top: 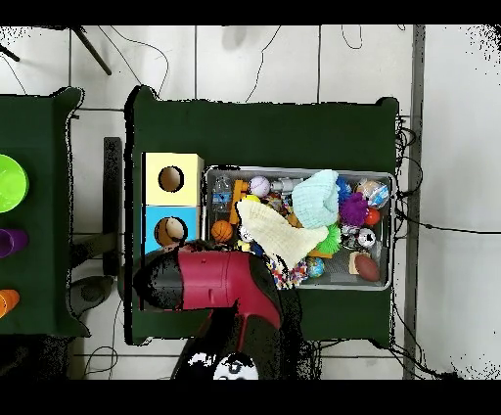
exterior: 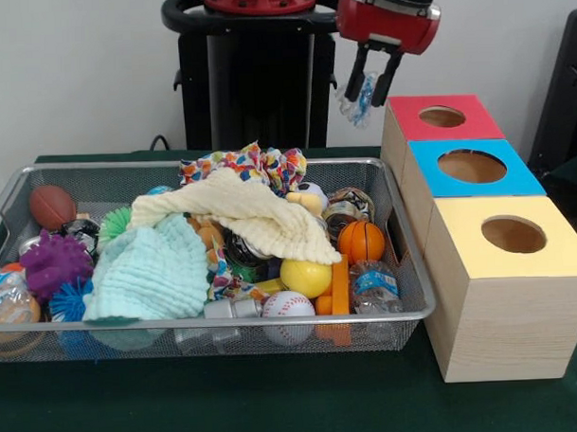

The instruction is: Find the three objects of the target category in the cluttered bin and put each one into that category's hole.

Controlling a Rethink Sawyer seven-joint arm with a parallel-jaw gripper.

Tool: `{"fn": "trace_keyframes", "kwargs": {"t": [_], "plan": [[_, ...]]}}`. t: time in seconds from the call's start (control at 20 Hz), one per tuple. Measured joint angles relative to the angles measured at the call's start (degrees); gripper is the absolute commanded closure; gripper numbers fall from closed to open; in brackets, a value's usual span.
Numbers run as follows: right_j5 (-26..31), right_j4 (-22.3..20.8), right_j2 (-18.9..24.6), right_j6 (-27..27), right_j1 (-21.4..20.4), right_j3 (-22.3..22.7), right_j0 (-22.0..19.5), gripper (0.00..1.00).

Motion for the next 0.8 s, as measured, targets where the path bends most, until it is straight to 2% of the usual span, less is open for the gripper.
{"fn": "trace_keyframes", "kwargs": {"t": [0.45,0.8], "plan": [[0.0,2.5,-2.1,5.6,0.8,0.1,5.3,1.0],[0.0,4.4,-3.3,7.6,2.1,0.0,7.8,1.0]]}}
